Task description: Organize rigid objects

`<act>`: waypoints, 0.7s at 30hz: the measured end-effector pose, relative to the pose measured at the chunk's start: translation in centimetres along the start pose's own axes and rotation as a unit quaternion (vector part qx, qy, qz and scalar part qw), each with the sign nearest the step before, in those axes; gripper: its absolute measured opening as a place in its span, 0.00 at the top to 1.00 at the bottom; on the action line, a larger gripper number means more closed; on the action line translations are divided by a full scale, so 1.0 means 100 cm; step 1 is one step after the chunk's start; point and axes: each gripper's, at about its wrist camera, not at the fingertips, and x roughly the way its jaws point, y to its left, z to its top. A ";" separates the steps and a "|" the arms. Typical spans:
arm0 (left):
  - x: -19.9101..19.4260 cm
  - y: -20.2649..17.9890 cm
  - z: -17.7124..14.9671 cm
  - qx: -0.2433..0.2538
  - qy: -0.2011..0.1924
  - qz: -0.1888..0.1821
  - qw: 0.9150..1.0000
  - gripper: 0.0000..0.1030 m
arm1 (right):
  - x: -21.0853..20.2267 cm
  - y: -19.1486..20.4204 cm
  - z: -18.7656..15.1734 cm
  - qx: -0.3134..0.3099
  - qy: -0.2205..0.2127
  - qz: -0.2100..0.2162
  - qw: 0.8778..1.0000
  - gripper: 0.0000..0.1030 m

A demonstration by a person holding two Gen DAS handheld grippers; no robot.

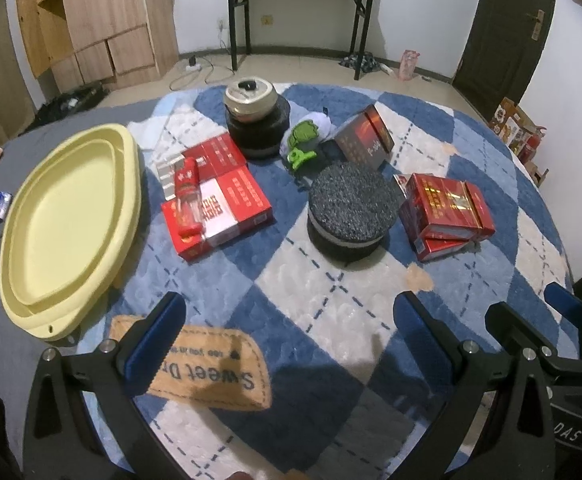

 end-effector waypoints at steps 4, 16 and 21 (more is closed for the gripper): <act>0.001 0.002 -0.002 -0.010 0.007 -0.005 1.000 0.00 | 0.000 0.002 0.000 -0.003 -0.001 0.000 1.000 0.00; -0.003 0.001 -0.001 -0.001 0.002 0.002 1.000 0.00 | 0.001 0.000 -0.001 0.000 0.002 0.002 1.000 0.00; -0.003 0.001 0.000 0.001 0.002 0.005 1.000 0.00 | 0.003 0.000 -0.001 0.000 0.006 0.003 1.000 0.00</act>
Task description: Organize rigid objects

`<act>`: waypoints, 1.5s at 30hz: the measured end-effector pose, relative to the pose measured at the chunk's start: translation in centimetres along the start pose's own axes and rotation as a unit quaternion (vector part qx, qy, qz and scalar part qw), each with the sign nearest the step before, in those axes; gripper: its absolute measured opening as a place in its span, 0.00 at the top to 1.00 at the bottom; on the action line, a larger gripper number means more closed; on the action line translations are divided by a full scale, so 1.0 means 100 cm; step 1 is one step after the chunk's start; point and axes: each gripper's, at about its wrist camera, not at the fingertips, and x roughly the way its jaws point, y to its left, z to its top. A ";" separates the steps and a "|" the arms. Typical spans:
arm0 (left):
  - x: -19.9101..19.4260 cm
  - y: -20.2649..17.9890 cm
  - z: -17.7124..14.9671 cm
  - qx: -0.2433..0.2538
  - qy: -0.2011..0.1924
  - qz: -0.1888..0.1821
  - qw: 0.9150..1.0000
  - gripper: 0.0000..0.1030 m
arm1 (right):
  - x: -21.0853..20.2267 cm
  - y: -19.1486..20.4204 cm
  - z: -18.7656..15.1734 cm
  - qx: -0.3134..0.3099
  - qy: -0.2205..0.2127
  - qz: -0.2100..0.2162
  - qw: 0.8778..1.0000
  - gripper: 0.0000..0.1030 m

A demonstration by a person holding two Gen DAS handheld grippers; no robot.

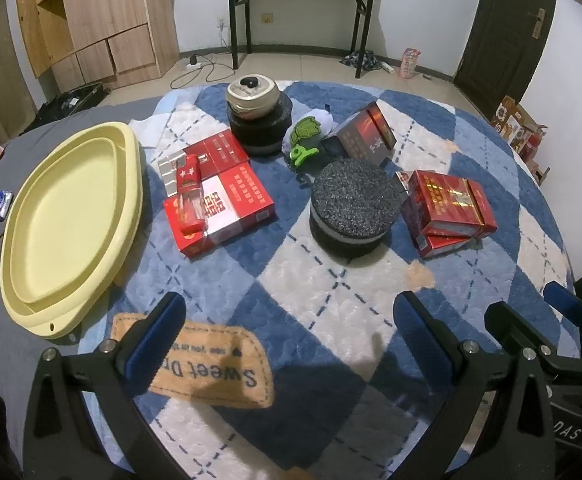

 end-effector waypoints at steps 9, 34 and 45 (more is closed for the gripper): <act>0.002 0.000 -0.001 0.005 0.003 0.006 1.000 0.00 | 0.003 -0.001 -0.002 0.000 0.002 0.002 1.000 0.00; 0.005 -0.001 -0.004 0.004 0.012 0.003 1.000 0.00 | 0.008 -0.002 -0.003 -0.001 0.009 0.004 1.000 0.00; 0.009 0.000 -0.005 0.002 0.015 0.003 1.000 0.00 | 0.015 -0.004 -0.003 -0.002 0.015 0.008 1.000 0.00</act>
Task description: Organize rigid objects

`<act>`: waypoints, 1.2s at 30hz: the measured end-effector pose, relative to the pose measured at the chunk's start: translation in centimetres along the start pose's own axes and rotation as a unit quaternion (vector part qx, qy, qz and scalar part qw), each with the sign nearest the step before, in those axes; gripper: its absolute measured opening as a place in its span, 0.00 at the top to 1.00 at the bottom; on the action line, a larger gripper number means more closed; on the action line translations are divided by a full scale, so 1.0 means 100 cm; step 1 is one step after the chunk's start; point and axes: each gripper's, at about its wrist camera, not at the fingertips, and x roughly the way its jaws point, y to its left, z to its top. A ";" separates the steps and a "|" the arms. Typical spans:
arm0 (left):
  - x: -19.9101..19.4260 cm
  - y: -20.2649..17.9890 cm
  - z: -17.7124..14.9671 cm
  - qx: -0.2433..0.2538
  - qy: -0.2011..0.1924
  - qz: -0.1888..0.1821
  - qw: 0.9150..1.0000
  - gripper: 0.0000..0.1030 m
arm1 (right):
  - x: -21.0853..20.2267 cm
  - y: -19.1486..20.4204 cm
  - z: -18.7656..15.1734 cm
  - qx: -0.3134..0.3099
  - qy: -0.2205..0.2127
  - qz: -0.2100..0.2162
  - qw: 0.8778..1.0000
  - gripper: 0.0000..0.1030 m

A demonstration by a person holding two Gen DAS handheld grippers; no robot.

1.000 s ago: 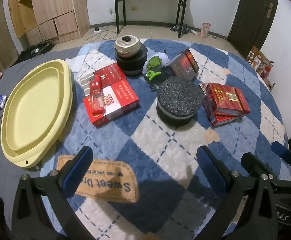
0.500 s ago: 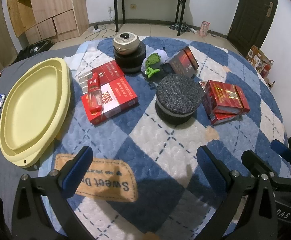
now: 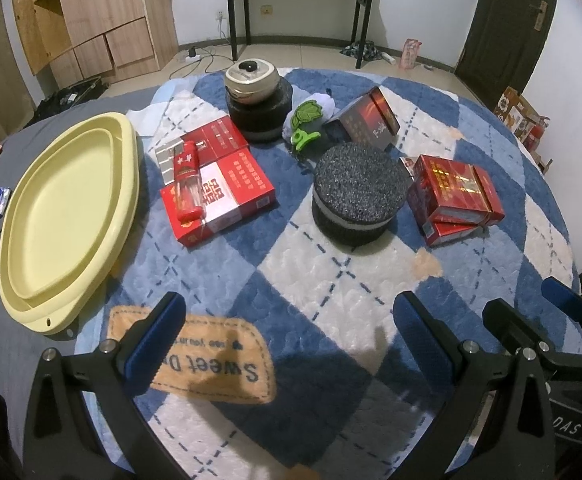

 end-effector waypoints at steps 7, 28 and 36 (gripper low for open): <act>0.000 0.000 0.000 -0.001 0.001 -0.001 1.000 0.00 | 0.002 0.000 0.000 0.000 0.003 0.002 1.000 0.00; -0.004 0.084 0.013 -0.111 0.025 0.025 0.993 0.00 | -0.010 -0.013 -0.010 0.038 0.011 0.014 0.999 0.00; 0.014 0.094 0.047 -0.092 0.023 0.016 0.995 0.02 | 0.005 -0.026 0.009 0.063 0.002 0.008 0.998 0.00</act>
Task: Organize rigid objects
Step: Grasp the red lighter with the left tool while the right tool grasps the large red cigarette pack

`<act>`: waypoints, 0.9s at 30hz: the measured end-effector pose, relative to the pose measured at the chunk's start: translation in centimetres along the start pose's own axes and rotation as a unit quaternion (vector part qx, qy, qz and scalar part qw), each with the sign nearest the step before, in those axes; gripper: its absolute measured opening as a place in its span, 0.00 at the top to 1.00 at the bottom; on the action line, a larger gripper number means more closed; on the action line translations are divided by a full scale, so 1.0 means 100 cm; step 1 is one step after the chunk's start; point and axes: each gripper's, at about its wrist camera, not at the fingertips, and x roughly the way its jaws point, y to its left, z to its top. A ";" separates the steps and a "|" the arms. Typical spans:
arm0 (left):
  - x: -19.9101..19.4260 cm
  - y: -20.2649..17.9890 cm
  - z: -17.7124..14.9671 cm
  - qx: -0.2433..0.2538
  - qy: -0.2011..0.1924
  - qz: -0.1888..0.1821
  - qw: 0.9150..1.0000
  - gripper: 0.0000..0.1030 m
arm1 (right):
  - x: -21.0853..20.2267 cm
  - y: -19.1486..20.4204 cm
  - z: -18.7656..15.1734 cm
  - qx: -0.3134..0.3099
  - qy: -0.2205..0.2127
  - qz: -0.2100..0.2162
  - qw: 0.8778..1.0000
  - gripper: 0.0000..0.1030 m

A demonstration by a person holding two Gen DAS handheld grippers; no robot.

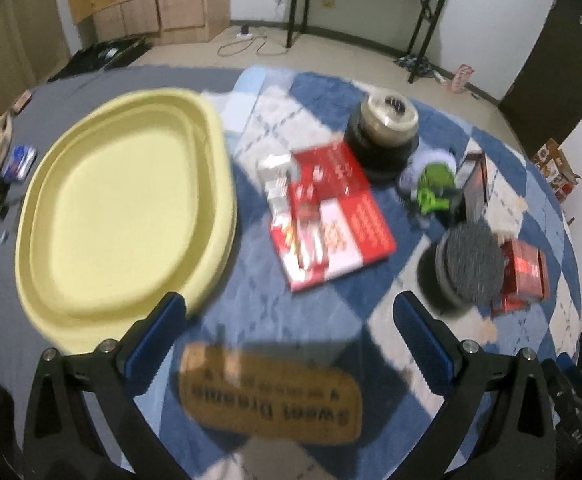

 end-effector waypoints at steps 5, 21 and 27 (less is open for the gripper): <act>0.025 -0.002 0.022 0.011 0.007 -0.015 1.000 0.19 | 0.012 0.006 0.030 0.000 -0.012 -0.008 1.000 0.00; 0.067 -0.003 0.033 0.044 0.027 -0.015 0.999 0.31 | 0.080 0.028 0.059 -0.014 0.016 -0.029 0.999 0.00; 0.068 -0.003 0.030 0.037 0.017 -0.033 0.999 0.44 | 0.094 0.027 0.061 -0.002 0.025 -0.018 1.000 0.00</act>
